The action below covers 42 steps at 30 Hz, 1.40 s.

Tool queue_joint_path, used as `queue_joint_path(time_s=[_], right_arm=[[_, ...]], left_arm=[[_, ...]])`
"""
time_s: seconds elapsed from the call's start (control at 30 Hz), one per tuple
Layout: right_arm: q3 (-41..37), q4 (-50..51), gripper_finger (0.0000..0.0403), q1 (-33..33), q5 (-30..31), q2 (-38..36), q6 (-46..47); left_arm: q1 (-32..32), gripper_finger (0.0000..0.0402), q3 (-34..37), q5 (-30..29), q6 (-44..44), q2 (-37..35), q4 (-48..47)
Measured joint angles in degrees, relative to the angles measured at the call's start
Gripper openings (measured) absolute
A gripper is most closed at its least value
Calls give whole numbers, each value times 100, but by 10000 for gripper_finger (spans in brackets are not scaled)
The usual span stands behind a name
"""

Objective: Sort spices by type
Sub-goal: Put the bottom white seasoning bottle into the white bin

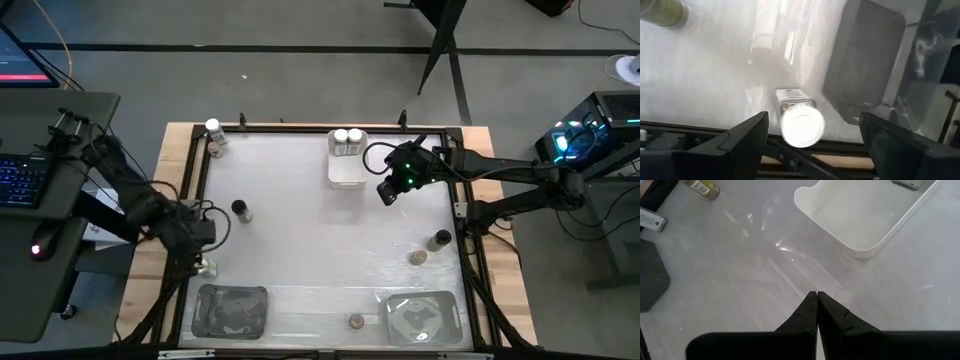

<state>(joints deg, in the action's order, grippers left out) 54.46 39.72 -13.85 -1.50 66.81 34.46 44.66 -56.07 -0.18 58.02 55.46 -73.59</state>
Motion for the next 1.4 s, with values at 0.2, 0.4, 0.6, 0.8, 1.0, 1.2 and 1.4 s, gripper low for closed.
queue_joint_path(time_s=[0.2, 0.4, 0.6, 0.8, 1.0, 1.2, 1.4], right_arm=[[0, -17, 0, 0, 85, 0, -35], [2, -17, 0, 0, 155, 0, -46], [2, -17, 0, 0, 155, 0, -46], [2, -17, 0, 0, 155, 0, -46], [2, -18, 0, 0, 157, 0, -46], [2, -17, 0, 0, 158, 0, -46], [2, -19, 0, 0, 262, 0, -46]], left_arm=[[804, 299, 181, -373, 715, -1, 52], [1273, 299, 876, -399, 929, 8, 604], [1288, 299, 1127, -711, 1176, 2, 662], [1290, 298, 1239, -647, 776, 44, 805], [1290, 298, 1239, -630, 542, 303, 801], [1290, 298, 1239, -496, 537, 675, 1070], [1290, 298, 1241, -453, 931, 1023, 1054]])
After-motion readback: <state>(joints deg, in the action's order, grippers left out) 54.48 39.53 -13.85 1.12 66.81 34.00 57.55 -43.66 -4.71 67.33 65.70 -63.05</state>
